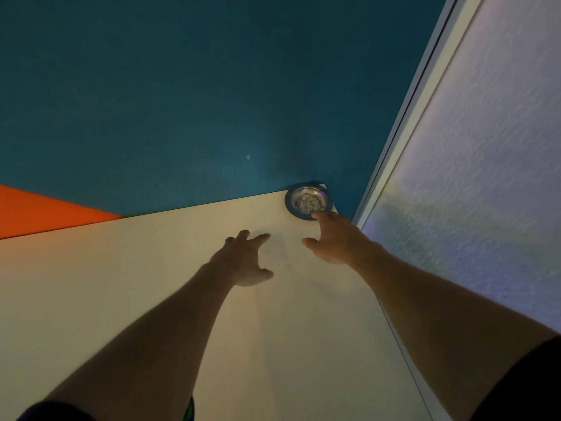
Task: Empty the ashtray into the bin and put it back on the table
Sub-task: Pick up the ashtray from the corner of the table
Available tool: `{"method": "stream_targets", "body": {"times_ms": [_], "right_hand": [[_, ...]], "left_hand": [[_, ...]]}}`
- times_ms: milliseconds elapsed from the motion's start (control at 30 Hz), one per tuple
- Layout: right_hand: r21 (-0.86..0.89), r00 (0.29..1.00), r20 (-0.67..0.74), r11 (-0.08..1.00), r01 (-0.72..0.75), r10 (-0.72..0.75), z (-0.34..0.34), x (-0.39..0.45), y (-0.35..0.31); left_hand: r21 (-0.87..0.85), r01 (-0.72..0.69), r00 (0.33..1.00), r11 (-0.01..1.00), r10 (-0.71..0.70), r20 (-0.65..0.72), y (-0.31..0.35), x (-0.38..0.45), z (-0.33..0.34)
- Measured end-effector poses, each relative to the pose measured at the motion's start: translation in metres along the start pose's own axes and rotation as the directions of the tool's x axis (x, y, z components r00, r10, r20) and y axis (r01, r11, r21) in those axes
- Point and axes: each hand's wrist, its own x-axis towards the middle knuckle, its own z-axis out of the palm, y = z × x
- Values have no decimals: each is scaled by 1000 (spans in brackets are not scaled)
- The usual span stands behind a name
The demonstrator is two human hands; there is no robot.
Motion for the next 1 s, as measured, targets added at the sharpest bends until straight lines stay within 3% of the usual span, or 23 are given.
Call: {"method": "stream_targets", "body": {"times_ms": [133,267,367,500,700,833,1000], "right_hand": [[86,999,-31,996,-33,36,12,23,11],[299,983,-112,948,-105,145,18,45,19],[482,941,-166,856,-185,296,19,59,25],[644,893,-105,714,-274,437,20,74,32],[733,862,-18,593,-333,506,17,92,39],[721,867,-14,606,-337,498,16,97,39],[777,845,-11,536,-329,535,15,101,37]], "left_hand": [[34,-19,999,999,17,42,7,27,7],[84,-43,995,996,36,89,12,42,13],[142,-43,993,989,26,118,16,51,12],[160,-23,987,987,-3,161,22,59,7],[146,-1,986,989,-23,164,24,64,9],[145,-9,988,989,-13,151,22,65,11],[158,-14,990,987,-8,140,21,67,11]]}}
